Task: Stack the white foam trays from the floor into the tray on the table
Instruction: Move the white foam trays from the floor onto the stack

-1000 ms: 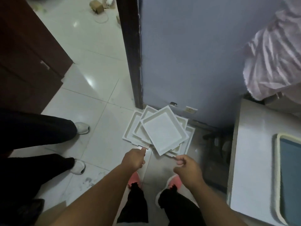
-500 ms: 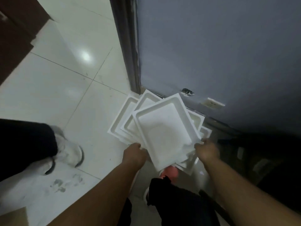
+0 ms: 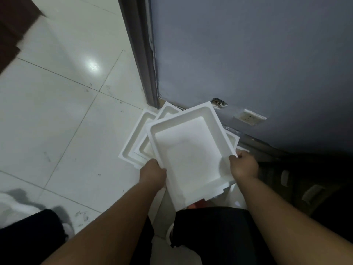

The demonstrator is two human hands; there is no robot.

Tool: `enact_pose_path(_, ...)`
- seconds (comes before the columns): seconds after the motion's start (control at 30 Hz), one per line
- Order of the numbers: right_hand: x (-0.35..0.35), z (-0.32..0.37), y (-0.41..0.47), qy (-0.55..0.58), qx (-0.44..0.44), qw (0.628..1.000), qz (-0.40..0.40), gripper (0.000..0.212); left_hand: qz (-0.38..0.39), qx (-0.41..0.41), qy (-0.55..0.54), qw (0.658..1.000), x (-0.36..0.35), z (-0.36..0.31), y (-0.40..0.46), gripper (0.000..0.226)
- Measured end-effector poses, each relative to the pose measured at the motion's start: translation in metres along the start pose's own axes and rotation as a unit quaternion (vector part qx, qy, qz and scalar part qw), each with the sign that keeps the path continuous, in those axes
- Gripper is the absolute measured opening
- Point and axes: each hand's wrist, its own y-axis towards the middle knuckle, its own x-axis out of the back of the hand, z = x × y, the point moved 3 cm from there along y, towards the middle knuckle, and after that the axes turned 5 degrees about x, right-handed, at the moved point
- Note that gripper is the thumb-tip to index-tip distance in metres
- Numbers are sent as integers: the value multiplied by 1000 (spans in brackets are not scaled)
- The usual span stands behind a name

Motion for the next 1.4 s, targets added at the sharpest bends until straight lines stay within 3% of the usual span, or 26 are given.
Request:
enact_pose_path(0.1,37,34,-45,34,24,999,11,14,-28,-26,-3,999,47,-13,-41,2)
enact_pose_path(0.3,149,127,-166,102,134,986,-11,16,-113,-108,-31,987,180,-51,-163,18)
enact_pose_path(0.5,271,194,-279,169,243,953,-60,25,-110,-191,-105,970,291,-112,-299,14)
enact_pose_path(0.67,342,201,-339,223,262,934,-97,25,-98,-271,-58,956,336,-156,-385,21)
enact_pose_path(0.83,362,150,-381,265,179,942,-96,22,-38,-301,66,950,322,-168,-425,17)
enact_pose_path(1.03,362,41,-425,231,40,968,-86,10,100,-245,224,938,230,-151,-436,14)
enact_pose_path(1.1,359,20,-431,224,24,971,-78,8,113,-227,253,933,216,-147,-439,13)
enact_pose_path(1.4,457,-130,-451,189,-92,949,-234,20,209,-303,314,875,51,-172,-536,21)
